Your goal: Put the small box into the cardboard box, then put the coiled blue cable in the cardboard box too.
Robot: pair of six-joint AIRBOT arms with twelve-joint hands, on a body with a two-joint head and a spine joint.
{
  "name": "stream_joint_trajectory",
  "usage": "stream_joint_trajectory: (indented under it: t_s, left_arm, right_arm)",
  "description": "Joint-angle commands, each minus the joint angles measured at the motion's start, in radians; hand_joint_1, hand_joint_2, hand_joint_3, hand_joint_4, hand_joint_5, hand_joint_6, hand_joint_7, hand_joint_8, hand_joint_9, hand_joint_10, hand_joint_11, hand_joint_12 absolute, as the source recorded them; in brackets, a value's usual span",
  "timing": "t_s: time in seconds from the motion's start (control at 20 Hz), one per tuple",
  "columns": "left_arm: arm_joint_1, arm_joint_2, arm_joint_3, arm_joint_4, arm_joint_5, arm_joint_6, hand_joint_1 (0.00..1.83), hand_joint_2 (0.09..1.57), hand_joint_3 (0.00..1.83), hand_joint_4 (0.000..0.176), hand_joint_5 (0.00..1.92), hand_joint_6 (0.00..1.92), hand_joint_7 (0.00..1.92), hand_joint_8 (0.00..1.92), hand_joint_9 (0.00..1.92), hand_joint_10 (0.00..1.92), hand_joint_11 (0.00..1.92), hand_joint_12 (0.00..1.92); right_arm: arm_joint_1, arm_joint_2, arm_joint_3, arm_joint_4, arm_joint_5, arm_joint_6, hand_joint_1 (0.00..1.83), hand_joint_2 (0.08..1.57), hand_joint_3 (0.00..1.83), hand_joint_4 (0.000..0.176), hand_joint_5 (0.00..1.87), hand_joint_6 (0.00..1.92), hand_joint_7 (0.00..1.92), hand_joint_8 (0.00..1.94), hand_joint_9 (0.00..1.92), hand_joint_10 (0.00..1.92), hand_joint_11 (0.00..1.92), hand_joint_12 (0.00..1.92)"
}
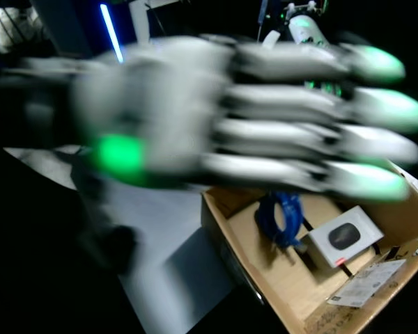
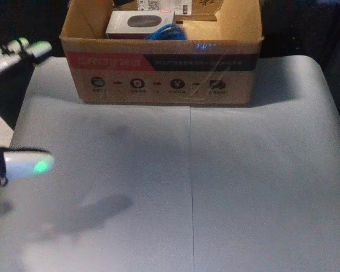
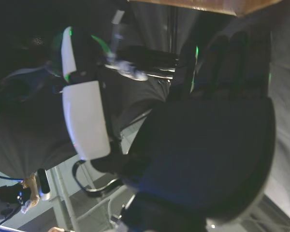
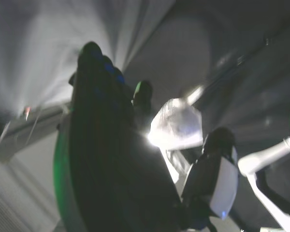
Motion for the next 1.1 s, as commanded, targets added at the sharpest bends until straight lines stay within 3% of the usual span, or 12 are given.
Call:
stream_joint_trajectory:
  t_s: [0.0,0.05,0.1,0.2,0.3,0.4,0.55,0.75,1.05]
  left_arm:
    - [-0.001,0.009,-0.003,-0.010,-0.145,-0.004,0.57,0.90,0.00,0.136,0.05,0.00,0.00,0.00,0.00,0.00,0.00,0.02]
    - [0.009,0.014,-0.008,-0.014,-0.155,-0.003,0.68,0.86,0.00,0.148,0.10,0.02,0.02,0.01,0.00,0.00,0.05,0.03]
    - [0.023,0.021,-0.015,-0.019,-0.170,-0.002,0.68,0.85,0.00,0.163,0.10,0.00,0.02,0.00,0.00,0.00,0.04,0.03]
    - [0.049,0.030,-0.026,-0.037,-0.201,0.006,0.54,0.86,0.00,0.175,0.06,0.00,0.00,0.00,0.00,0.00,0.00,0.00]
    - [0.067,0.037,-0.040,-0.059,-0.224,0.022,0.38,0.90,0.01,0.172,0.04,0.00,0.00,0.00,0.00,0.00,0.00,0.00]
    - [0.078,0.037,-0.044,-0.069,-0.232,0.025,0.32,0.91,0.01,0.176,0.02,0.00,0.00,0.00,0.00,0.00,0.00,0.00]
    - [0.083,0.033,-0.051,-0.072,-0.234,0.025,0.32,0.90,0.00,0.176,0.03,0.00,0.00,0.00,0.00,0.00,0.00,0.00]
    - [0.096,0.027,-0.061,-0.081,-0.241,0.025,0.33,0.87,0.00,0.176,0.02,0.00,0.00,0.00,0.00,0.00,0.00,0.00]
    - [0.113,0.024,-0.070,-0.092,-0.255,0.025,0.32,0.90,0.01,0.176,0.01,0.00,0.00,0.00,0.00,0.00,0.00,0.00]
  right_arm:
    - [-0.026,0.021,-0.027,0.062,0.205,0.002,0.45,0.87,0.00,0.176,0.01,0.00,0.00,0.00,0.00,0.00,0.00,0.00]
    - [-0.080,0.049,-0.060,0.087,0.244,0.002,0.49,0.83,0.00,0.176,0.00,0.00,0.00,0.00,0.00,0.00,0.00,0.00]
    - [-0.168,0.083,-0.105,0.133,0.309,0.002,0.52,0.81,0.00,0.176,0.01,0.00,0.00,0.00,0.00,0.00,0.00,0.00]
    - [-0.297,0.118,-0.160,0.201,0.411,0.002,0.57,0.81,0.00,0.176,0.00,0.00,0.00,0.00,0.00,0.00,0.00,0.00]
    - [-0.458,0.142,-0.214,0.275,0.523,0.002,0.43,0.81,0.00,0.176,0.00,0.00,0.00,0.00,0.00,0.00,0.00,0.00]
    - [-0.567,0.144,-0.255,0.328,0.589,0.002,0.29,0.85,0.01,0.176,0.00,0.00,0.00,0.00,0.00,0.00,0.00,0.00]
    - [-0.732,0.147,-0.317,0.428,0.712,0.002,0.42,0.85,0.00,0.176,0.00,0.00,0.00,0.00,0.00,0.00,0.00,0.00]
    - [-0.806,0.146,-0.355,0.462,0.766,0.003,0.45,0.88,0.01,0.176,0.00,0.00,0.00,0.00,0.00,0.00,0.00,0.00]
    - [-0.809,0.145,-0.355,0.466,0.766,0.004,0.47,0.88,0.01,0.176,0.00,0.00,0.00,0.00,0.00,0.00,0.00,0.00]
